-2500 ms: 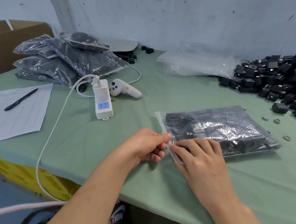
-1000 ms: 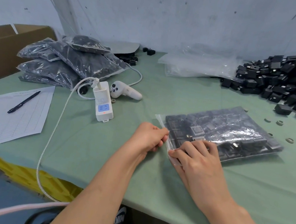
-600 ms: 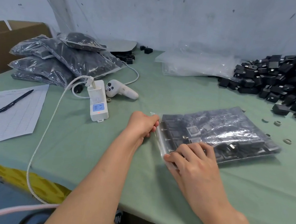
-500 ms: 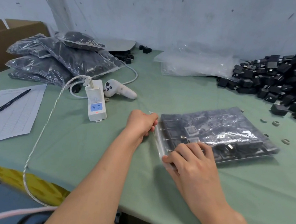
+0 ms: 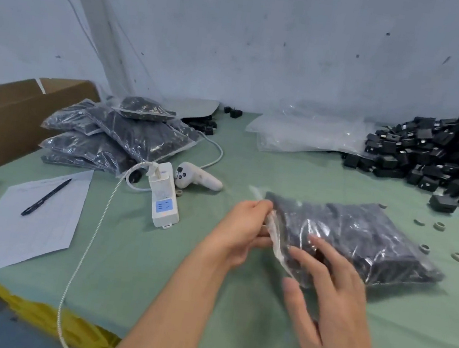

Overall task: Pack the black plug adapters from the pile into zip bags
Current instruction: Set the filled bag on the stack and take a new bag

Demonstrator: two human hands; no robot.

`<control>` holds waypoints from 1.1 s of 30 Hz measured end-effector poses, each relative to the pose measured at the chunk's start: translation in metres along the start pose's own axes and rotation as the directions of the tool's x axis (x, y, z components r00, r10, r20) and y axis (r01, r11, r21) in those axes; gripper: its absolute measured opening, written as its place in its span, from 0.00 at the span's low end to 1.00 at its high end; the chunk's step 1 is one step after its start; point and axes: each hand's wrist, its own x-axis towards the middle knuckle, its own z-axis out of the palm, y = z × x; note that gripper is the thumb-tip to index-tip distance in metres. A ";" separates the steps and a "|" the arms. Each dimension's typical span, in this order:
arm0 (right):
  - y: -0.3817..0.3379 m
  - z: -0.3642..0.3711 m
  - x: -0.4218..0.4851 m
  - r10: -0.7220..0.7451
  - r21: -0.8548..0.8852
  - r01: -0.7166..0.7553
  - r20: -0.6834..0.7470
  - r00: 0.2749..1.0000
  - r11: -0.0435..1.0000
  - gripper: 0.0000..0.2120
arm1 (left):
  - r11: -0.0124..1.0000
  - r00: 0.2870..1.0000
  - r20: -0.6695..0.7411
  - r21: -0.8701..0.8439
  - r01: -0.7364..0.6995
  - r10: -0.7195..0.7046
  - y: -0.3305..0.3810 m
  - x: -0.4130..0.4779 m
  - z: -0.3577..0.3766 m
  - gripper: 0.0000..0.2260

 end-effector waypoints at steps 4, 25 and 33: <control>-0.032 0.005 0.032 0.696 0.537 -0.595 0.021 0.718 0.598 0.30 | 0.980 0.982 -0.012 -0.062 -0.191 0.191 0.086 0.015 0.025 0.16; 0.076 0.196 0.209 0.625 0.640 -0.564 0.164 0.764 0.522 0.14 | 0.986 0.532 -0.833 0.163 -0.027 0.152 0.148 0.180 -0.297 0.13; 0.094 0.177 0.220 0.724 0.814 -0.578 0.433 0.537 -0.058 0.09 | 0.870 0.590 -0.794 0.387 0.304 0.147 0.155 0.186 -0.257 0.15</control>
